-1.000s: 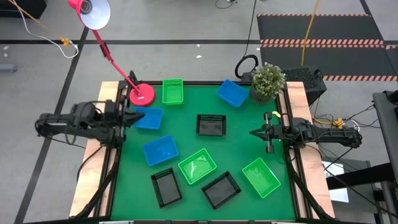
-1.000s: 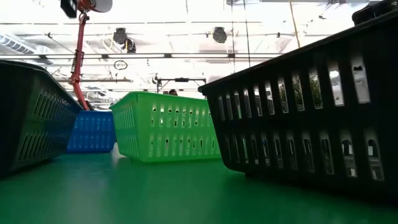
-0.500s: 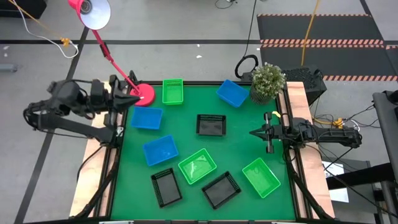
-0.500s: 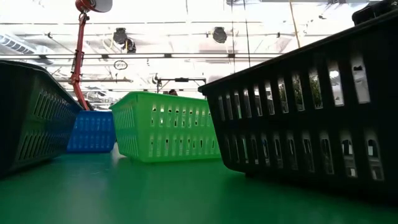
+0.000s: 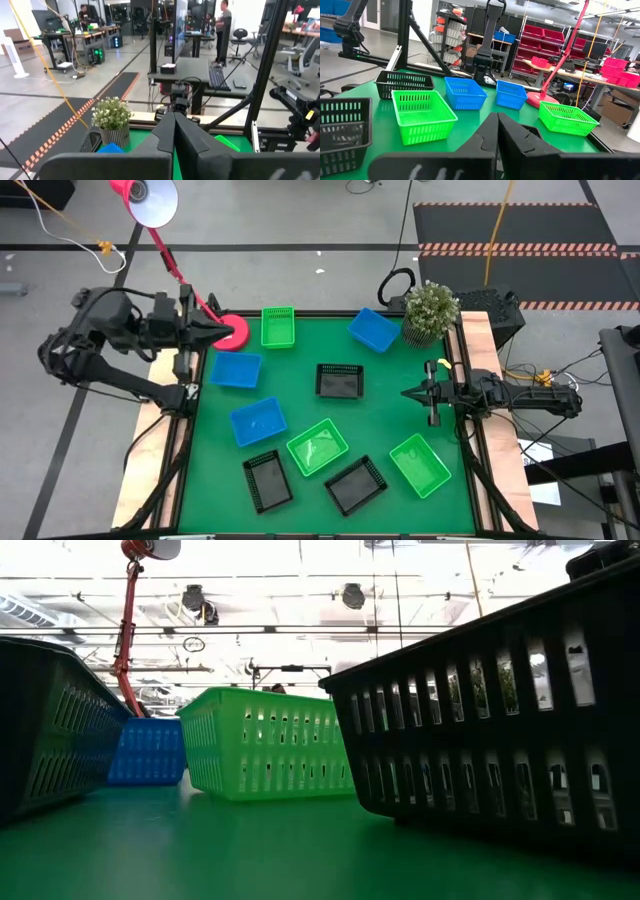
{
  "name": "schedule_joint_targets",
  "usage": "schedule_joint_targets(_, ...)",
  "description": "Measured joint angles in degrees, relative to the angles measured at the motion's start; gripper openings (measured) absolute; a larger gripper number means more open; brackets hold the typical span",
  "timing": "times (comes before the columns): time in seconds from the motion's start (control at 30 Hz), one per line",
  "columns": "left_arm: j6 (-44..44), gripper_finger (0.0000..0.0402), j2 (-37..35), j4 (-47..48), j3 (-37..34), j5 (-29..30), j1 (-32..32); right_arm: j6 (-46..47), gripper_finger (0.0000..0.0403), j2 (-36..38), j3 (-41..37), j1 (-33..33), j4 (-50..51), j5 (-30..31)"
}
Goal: Stack baskets by color
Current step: Stack the bottom blue bin on the middle left blue bin
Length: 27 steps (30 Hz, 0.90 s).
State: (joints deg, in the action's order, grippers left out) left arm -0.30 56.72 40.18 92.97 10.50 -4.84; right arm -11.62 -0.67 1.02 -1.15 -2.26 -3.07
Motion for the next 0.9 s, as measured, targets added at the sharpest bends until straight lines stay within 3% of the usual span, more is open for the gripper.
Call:
schedule_joint_targets(0.5, 3.5, 0.001, 3.4, -0.3, 0.0, 0.1, 0.0, 11.1, 0.0, 0.0, 0.2, 0.0, -9.7, 0.2)
schedule_joint_targets(0.63, 2.7, 0.001, 4.0, -0.1, 0.0, 0.1, 0.0, 14.8, 0.0, -0.8, 3.1, 0.0, -6.2, 0.2)
schedule_joint_targets(0.73, 2.7, 0.001, 4.1, -0.1, 0.0, 0.1, 0.0, 16.8, 0.0, -3.0, 9.5, 0.1, -3.9, 0.2)
schedule_joint_targets(0.9, 2.6, 0.001, 4.2, 0.0, 0.0, 0.1, 0.0, 17.0, 0.0, -10.6, 24.5, 0.1, 8.1, 0.4)
